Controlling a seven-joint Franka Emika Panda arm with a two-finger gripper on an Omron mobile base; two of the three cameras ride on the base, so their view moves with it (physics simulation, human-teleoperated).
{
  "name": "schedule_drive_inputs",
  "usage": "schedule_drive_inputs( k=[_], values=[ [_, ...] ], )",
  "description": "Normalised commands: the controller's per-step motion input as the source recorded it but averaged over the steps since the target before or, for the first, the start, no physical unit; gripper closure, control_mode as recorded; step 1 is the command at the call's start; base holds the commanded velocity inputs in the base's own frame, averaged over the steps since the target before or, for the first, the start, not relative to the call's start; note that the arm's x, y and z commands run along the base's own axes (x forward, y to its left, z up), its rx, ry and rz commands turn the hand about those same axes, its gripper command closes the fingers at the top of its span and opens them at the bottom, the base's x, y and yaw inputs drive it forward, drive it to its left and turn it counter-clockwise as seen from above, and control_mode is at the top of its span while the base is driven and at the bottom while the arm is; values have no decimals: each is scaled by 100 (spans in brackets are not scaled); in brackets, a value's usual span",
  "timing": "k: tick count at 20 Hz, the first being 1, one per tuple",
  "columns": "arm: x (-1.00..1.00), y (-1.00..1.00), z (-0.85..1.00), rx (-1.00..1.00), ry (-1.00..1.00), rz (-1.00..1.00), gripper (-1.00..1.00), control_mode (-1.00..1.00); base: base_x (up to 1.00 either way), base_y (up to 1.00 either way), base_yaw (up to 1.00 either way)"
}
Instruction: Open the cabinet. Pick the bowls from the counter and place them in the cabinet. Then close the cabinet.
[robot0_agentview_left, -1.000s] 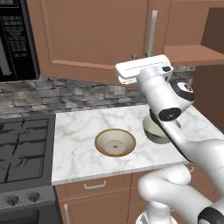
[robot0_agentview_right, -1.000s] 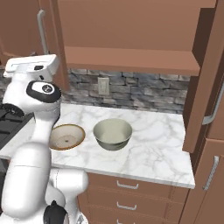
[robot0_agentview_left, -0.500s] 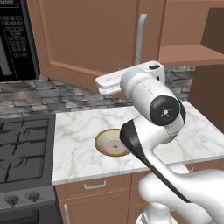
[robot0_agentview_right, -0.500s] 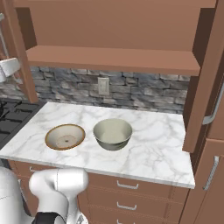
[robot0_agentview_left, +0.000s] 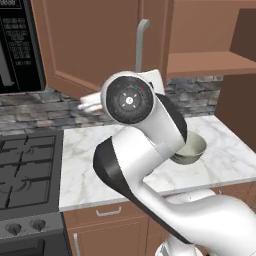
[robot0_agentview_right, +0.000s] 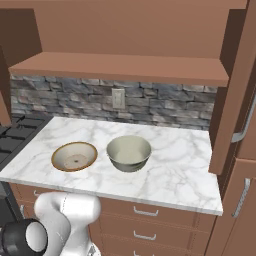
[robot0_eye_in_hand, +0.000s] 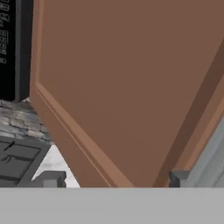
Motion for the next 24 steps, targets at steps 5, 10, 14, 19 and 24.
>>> schedule_drive_inputs(
  k=[5,10,14,19,24],
  values=[
    [-87,-100,4,0,-22,2,-100,-100,0,0,0],
    [-71,-100,3,7,-24,2,-100,-100,0,0,0],
    [-100,-99,37,12,-29,0,-100,-100,0,0,0],
    [-100,-100,56,10,-29,0,-100,-100,0,0,0],
    [-100,-100,62,11,-18,0,-100,-100,0,0,0]
  ],
)
